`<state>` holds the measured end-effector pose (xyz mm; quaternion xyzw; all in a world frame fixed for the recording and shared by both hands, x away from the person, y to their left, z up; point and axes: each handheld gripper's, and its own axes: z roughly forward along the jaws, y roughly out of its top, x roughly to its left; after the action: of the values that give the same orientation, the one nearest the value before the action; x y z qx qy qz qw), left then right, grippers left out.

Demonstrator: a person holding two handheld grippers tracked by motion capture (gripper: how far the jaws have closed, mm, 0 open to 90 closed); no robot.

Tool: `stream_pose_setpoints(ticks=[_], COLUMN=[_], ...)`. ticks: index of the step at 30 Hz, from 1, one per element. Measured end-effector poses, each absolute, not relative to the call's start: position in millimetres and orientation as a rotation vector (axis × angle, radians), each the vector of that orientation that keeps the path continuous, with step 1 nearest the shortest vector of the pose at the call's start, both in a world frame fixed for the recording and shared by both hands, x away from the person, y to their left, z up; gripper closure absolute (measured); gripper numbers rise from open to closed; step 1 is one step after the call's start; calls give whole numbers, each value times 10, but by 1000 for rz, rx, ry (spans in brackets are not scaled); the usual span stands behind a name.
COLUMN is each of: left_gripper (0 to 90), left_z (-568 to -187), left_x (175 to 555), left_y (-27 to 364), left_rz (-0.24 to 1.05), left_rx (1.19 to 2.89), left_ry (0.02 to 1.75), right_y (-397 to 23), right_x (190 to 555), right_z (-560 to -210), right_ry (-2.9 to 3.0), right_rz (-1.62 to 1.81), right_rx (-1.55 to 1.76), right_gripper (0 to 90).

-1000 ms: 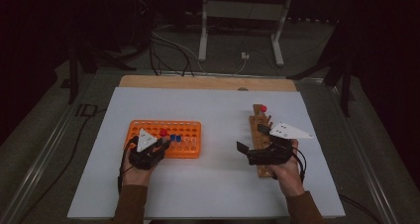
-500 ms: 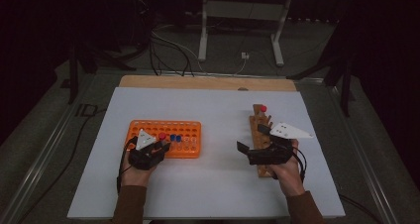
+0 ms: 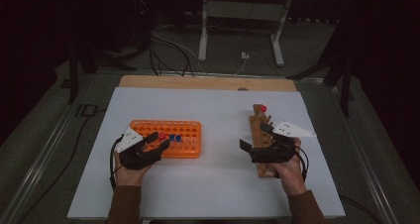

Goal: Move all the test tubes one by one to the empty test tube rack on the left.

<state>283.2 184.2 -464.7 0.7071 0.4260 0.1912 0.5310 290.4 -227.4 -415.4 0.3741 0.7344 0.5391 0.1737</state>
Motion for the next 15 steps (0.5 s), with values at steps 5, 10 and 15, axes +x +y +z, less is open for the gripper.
stream_pose_setpoints(ticks=[5, 10, 15], left_gripper=[257, 164, 65], left_z=[-4577, -4517, -4461], left_x=[2840, 2826, 2828], left_y=[1838, 1782, 1700], left_rz=[475, 496, 476], left_rx=[1628, 1627, 1638], left_ry=[1027, 1015, 995], right_y=[-2328, -2456, -2566], right_x=[2951, 3060, 3196], right_z=[-4159, -4111, -4109], right_ry=[2070, 2022, 1987], right_rz=[1496, 1485, 1447], right_rx=[1078, 1121, 1153], right_gripper=[0, 0, 0])
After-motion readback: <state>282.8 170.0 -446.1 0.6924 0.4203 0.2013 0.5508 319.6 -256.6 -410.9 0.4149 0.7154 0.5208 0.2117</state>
